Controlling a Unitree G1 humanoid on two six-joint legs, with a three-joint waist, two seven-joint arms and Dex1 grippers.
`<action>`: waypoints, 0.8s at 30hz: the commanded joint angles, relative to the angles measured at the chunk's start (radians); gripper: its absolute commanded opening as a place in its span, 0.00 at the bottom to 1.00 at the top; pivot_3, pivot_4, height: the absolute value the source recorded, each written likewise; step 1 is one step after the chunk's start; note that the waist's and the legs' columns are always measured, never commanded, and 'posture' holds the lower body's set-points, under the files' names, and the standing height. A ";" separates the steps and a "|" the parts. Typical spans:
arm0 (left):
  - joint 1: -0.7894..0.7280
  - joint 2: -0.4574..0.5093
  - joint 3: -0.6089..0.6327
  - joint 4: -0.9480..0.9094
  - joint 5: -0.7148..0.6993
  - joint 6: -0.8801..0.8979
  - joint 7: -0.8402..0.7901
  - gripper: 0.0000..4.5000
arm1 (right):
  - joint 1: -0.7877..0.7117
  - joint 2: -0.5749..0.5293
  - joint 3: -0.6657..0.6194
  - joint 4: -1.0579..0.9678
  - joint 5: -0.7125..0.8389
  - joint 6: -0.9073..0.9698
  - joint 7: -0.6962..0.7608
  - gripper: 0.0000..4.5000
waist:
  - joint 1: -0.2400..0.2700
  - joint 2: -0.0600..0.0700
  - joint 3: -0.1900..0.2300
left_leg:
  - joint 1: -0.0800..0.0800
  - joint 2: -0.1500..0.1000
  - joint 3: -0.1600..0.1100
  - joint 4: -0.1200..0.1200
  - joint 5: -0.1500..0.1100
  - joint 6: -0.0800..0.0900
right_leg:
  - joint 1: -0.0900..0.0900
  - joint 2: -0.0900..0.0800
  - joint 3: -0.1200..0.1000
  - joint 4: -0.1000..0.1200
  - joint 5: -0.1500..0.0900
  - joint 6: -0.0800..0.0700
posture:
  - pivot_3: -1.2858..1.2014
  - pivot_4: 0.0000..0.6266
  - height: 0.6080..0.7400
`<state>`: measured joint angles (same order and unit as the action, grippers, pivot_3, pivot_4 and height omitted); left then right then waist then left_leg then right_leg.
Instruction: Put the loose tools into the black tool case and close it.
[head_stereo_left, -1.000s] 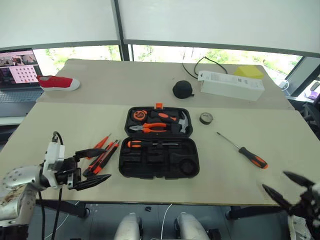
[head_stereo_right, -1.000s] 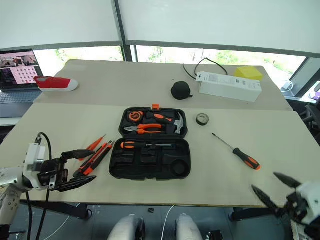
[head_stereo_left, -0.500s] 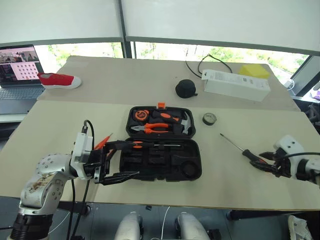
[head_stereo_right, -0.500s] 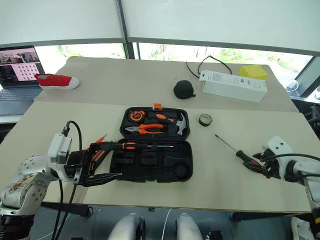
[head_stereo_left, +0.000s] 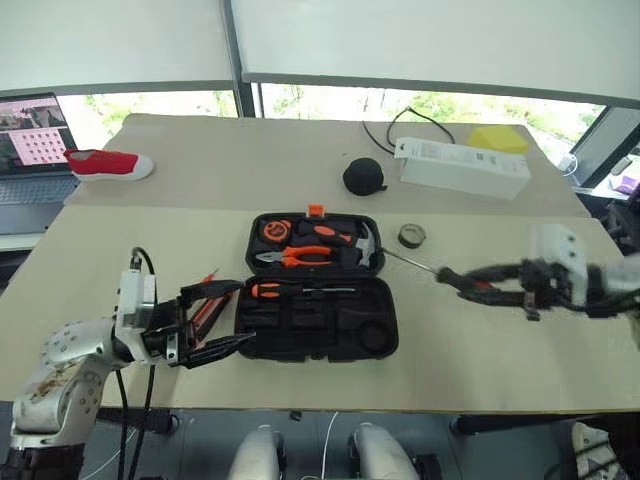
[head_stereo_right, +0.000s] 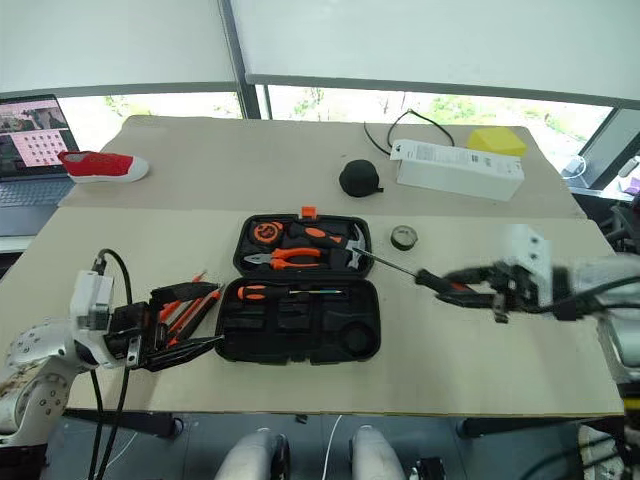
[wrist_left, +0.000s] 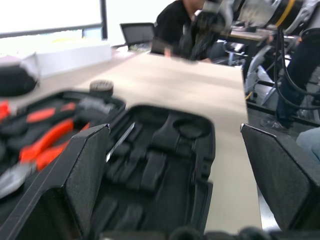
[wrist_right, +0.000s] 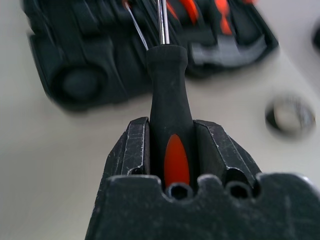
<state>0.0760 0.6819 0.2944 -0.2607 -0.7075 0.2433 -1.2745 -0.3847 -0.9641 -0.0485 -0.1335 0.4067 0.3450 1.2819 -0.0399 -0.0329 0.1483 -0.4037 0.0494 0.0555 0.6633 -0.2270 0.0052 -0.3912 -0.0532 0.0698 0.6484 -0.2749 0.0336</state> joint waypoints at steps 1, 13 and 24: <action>0.070 -0.011 0.070 0.000 0.008 -0.050 0.023 1.00 | -0.165 0.117 0.209 -0.110 -0.080 0.165 -0.103 0.22 | -0.003 -0.001 0.000 | -0.001 0.000 0.000 0.000 0.000 0.000 | -0.001 0.000 0.000 0.000 0.000 -0.001 | 0.52 0.24 1.00; 0.197 -0.034 0.098 -0.077 0.023 -0.100 0.084 1.00 | -0.304 0.233 0.576 0.010 -0.374 0.187 -0.157 0.22 | 0.035 -0.003 0.001 | -0.012 -0.004 0.001 0.000 0.000 0.000 | -0.013 -0.006 -0.003 0.000 0.003 0.001 | 0.52 0.24 1.00; 0.199 -0.029 0.092 -0.068 0.035 -0.115 0.084 1.00 | -0.309 0.213 0.543 0.001 -0.362 0.311 -0.130 0.22 | 0.041 -0.005 -0.001 | -0.010 -0.004 0.001 0.000 0.000 0.001 | -0.011 -0.006 -0.003 0.001 0.003 0.001 | 0.52 0.24 1.00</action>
<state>0.2732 0.6457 0.3750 -0.3099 -0.6693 0.1493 -1.1887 -0.7029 -0.7115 0.5139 -0.1405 0.0562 0.5984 1.1385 0.0012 -0.0376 0.1476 -0.4137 0.0455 0.0569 0.6637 -0.2271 0.0058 -0.4021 -0.0590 0.0672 0.6490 -0.2716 0.0346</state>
